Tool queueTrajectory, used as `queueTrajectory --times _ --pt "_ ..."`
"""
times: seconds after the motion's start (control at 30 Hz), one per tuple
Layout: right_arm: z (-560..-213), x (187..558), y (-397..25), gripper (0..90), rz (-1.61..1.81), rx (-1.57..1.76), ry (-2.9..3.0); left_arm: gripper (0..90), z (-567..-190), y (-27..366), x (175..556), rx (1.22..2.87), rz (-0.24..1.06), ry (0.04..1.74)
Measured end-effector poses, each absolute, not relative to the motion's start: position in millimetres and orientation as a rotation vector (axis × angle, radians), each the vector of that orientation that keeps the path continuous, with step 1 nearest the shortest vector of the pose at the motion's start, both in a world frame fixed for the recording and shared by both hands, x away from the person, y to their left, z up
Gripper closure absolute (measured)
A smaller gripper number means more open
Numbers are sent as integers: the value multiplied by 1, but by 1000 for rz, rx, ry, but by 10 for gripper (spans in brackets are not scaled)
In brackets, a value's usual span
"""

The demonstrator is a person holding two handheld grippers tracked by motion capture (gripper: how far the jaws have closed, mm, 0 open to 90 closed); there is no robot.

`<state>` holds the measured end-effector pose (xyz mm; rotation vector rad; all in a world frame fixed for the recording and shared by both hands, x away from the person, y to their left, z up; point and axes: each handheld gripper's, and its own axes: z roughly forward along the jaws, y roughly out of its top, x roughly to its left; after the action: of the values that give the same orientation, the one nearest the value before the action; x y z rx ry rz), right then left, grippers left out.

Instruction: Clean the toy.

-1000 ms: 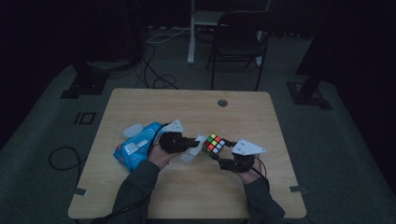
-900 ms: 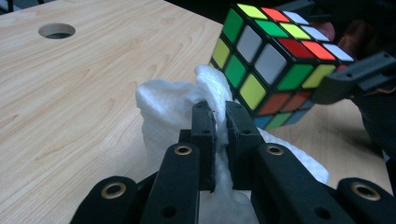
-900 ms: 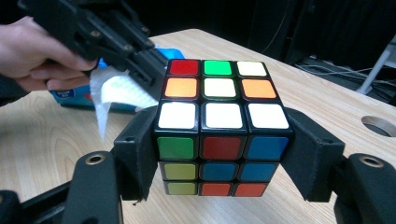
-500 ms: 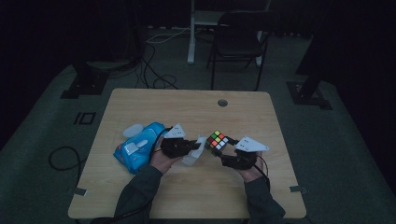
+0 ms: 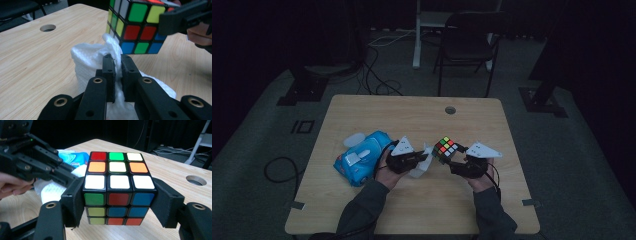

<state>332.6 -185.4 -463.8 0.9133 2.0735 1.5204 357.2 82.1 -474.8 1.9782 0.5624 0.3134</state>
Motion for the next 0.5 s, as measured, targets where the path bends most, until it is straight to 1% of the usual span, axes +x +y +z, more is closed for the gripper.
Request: queueTrajectory --times 0.5 --pt "-460 342 -185 349 1631 1016 2070 843 -486 75 352 1976 405 554"
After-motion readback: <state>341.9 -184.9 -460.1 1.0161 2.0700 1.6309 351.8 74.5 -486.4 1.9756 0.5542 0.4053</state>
